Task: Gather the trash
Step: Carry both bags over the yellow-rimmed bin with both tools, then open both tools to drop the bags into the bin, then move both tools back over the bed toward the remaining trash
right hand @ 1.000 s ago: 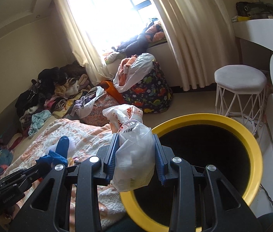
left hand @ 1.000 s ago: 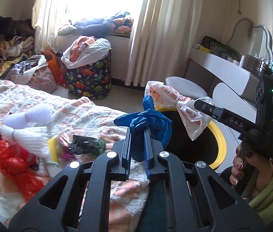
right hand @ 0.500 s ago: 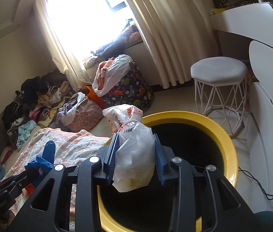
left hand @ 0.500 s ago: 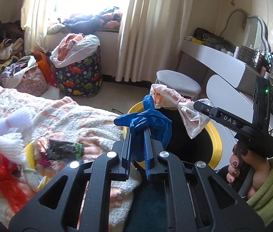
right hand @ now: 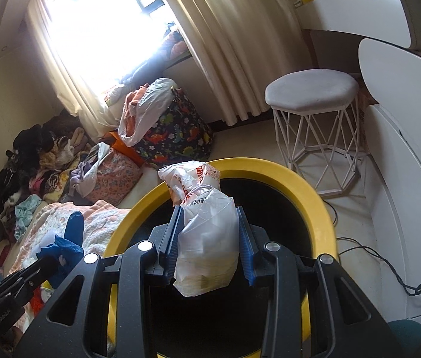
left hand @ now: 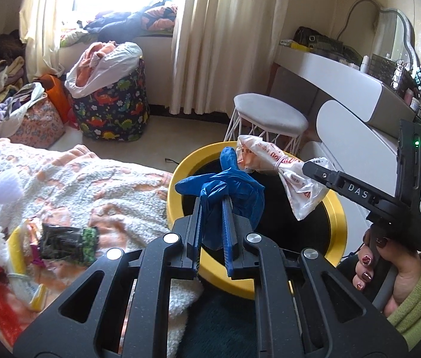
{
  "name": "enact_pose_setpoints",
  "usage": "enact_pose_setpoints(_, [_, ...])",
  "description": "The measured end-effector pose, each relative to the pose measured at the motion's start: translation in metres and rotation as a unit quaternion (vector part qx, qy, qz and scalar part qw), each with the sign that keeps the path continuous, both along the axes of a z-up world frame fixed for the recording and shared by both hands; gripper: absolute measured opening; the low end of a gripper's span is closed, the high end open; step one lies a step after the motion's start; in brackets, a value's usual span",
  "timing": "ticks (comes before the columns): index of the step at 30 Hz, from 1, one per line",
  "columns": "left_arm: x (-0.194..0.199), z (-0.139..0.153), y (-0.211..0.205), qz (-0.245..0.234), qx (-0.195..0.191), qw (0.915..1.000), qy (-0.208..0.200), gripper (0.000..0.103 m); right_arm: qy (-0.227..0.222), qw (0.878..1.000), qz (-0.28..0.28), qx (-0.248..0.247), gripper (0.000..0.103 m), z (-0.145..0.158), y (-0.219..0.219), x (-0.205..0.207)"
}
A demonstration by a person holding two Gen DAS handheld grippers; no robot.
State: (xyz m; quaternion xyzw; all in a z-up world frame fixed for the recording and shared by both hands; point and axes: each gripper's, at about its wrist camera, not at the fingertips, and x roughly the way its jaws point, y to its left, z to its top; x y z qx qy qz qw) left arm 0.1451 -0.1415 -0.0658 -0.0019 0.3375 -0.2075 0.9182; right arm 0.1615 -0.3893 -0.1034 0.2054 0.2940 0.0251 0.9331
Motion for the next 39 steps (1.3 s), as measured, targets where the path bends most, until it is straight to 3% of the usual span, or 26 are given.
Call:
enact_pose_setpoints(3, [0.004,-0.003,-0.004,0.002,0.004,1.0000,0.002,0.009,0.004,1.000,0.004,0.000,0.041,-0.002,-0.001,0.002])
enact_pose_setpoints(4, [0.006,-0.003,-0.003,0.006,0.005,1.0000,0.000,0.019,0.006,1.000,0.004,-0.001,0.044,-0.003,-0.001,0.002])
enact_pose_setpoints(5, [0.008,-0.003,-0.003,0.012,0.006,0.9999,-0.002,0.037,0.004,1.000,0.003,-0.002,0.048,-0.003,-0.001,0.001])
enact_pose_setpoints(9, [0.007,0.003,0.009,0.041,-0.002,0.9991,-0.015,0.057,-0.003,1.000,0.004,-0.014,0.055,0.000,0.001,0.001])
enact_pose_setpoints(11, [0.003,0.007,0.016,0.052,-0.009,0.9984,-0.021,0.079,-0.010,1.000,0.006,-0.014,0.059,0.002,0.003,0.000])
enact_pose_setpoints(15, [-0.002,0.012,0.025,0.070,-0.011,0.9970,-0.033,0.091,-0.020,0.999,0.022,-0.015,0.062,0.005,0.011,-0.001])
enact_pose_setpoints(24, [-0.009,0.020,0.046,0.101,-0.015,0.9941,-0.037,0.092,-0.035,0.998,0.054,-0.021,0.076,0.018,0.034,-0.005])
enact_pose_setpoints(39, [-0.023,0.031,0.085,0.138,-0.022,0.9887,-0.053,0.092,-0.057,0.991,0.114,-0.036,0.083,0.036,0.084,-0.017])
